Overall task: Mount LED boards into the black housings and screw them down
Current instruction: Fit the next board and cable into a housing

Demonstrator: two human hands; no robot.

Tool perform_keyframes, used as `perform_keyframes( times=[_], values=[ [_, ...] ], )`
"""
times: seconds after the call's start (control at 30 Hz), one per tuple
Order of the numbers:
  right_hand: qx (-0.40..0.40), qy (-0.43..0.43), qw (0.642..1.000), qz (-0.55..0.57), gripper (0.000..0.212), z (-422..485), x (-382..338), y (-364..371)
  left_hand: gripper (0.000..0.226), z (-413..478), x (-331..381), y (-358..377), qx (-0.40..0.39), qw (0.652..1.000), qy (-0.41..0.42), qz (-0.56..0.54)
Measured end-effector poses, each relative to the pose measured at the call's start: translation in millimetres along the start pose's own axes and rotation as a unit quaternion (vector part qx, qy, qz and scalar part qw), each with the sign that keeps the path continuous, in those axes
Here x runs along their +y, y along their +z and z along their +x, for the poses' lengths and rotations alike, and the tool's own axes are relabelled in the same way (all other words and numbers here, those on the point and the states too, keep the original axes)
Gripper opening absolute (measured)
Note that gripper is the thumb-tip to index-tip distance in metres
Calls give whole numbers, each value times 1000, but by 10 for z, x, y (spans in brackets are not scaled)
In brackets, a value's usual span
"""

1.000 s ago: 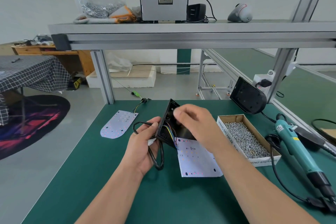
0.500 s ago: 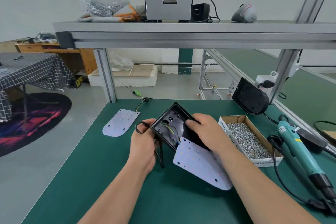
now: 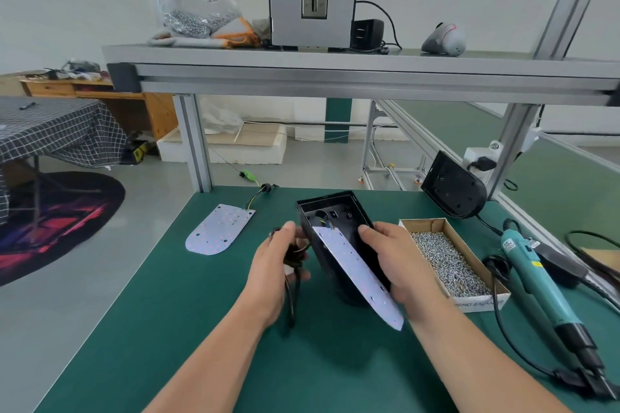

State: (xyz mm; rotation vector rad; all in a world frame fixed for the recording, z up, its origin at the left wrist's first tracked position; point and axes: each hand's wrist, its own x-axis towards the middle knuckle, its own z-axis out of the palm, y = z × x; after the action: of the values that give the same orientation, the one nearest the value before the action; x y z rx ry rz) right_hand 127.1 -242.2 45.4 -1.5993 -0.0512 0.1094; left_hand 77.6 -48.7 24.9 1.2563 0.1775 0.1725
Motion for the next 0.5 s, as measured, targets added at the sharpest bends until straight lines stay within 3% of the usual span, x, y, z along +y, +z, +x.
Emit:
perform_keyframes(
  times=[0.1, 0.2, 0.37, 0.43, 0.5],
  values=[
    [51, -37, 995, -76, 22, -74, 66, 54, 55, 6, 0, -15, -38, 998, -12, 49],
    [63, -41, 992, -103, 10, -186, 169, 31, 35, -14, 13, -6, -69, 996, 4, 60],
    [34, -86, 990, -111, 31, -254, 244, -31, 43, -73, 18, 69, -63, 994, 4, 92],
    [53, -162, 967, -188, 46, -285, 239, -77, 46, -76, 22, 78, -49, 994, -2, 101],
    [74, -273, 922, -266, 56, -317, 168, -152, 44, -57, 15, 74, -36, 994, -9, 103]
  ],
)
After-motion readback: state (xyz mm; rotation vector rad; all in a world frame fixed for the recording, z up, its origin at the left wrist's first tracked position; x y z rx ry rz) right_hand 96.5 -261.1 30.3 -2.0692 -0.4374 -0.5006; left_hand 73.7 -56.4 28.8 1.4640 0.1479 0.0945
